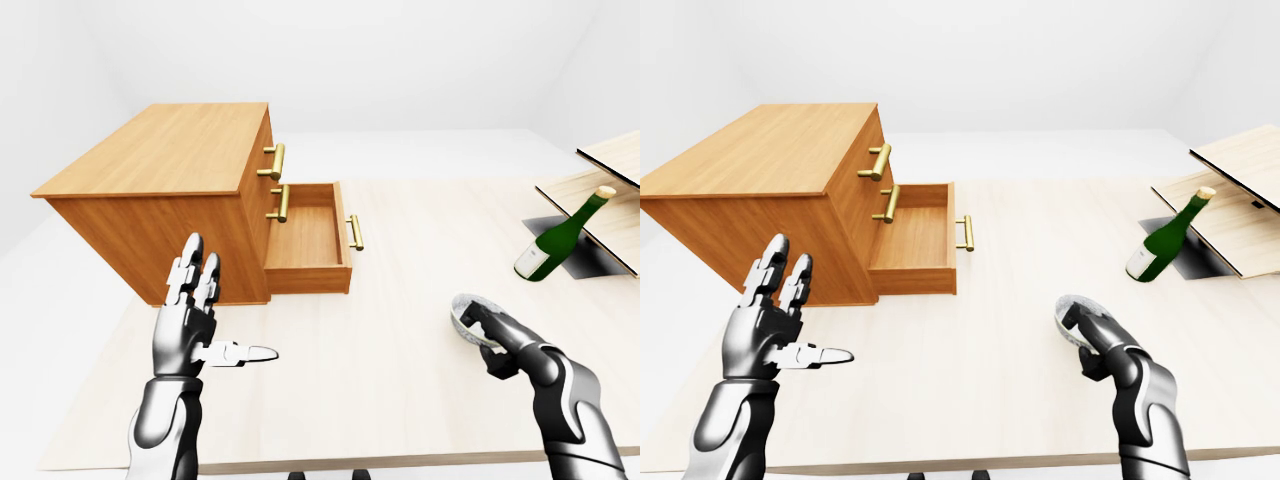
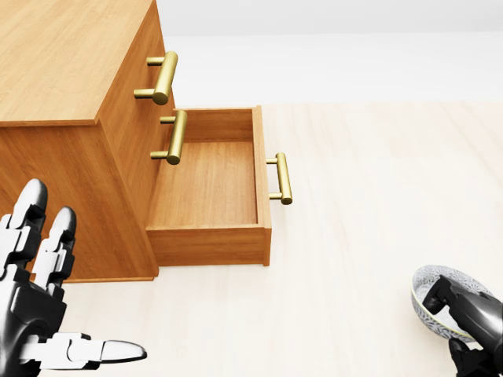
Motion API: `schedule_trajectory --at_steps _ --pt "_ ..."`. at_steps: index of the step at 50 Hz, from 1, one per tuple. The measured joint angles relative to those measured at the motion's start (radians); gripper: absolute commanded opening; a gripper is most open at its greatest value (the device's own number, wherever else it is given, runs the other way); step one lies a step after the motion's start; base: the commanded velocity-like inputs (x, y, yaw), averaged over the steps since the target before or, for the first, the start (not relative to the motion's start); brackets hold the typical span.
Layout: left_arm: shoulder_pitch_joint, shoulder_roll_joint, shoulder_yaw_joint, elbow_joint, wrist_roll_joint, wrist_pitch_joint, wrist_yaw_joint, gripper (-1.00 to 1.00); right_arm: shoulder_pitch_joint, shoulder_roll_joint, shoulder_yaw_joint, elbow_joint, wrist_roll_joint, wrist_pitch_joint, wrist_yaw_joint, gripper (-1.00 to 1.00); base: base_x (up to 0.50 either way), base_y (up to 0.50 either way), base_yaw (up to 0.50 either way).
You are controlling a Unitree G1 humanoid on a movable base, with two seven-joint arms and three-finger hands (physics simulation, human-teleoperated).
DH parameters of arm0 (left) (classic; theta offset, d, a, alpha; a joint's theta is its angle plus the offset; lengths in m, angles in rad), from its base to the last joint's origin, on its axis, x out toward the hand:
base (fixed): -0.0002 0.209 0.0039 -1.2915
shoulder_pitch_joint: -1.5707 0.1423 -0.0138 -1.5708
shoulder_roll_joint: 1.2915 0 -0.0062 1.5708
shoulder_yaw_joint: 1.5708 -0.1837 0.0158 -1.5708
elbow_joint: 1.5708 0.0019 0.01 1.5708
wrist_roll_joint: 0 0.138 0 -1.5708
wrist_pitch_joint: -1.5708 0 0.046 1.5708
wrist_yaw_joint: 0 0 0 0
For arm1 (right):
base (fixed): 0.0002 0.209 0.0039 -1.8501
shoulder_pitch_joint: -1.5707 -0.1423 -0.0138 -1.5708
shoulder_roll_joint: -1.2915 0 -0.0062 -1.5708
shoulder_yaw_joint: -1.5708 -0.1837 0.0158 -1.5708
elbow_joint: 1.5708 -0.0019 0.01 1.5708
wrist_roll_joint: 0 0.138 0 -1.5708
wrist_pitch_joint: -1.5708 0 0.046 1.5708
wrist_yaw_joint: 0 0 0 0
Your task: Put the bowl on top of the cabinet.
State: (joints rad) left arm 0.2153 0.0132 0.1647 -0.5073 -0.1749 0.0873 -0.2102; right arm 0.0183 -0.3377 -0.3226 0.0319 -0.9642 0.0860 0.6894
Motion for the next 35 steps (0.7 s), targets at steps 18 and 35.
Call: schedule_trajectory --at_steps 18,35 --pt "0.004 -0.001 -0.01 0.007 0.009 -0.005 0.001 1.0 0.117 0.055 -0.011 -0.256 -0.107 0.001 0.009 -1.0 0.0 0.0 0.0" --pt "0.007 -0.001 -0.007 0.002 0.005 -0.003 -0.002 1.0 0.13 0.243 0.08 -0.775 -0.482 0.001 0.009 -1.0 0.0 0.0 0.0"
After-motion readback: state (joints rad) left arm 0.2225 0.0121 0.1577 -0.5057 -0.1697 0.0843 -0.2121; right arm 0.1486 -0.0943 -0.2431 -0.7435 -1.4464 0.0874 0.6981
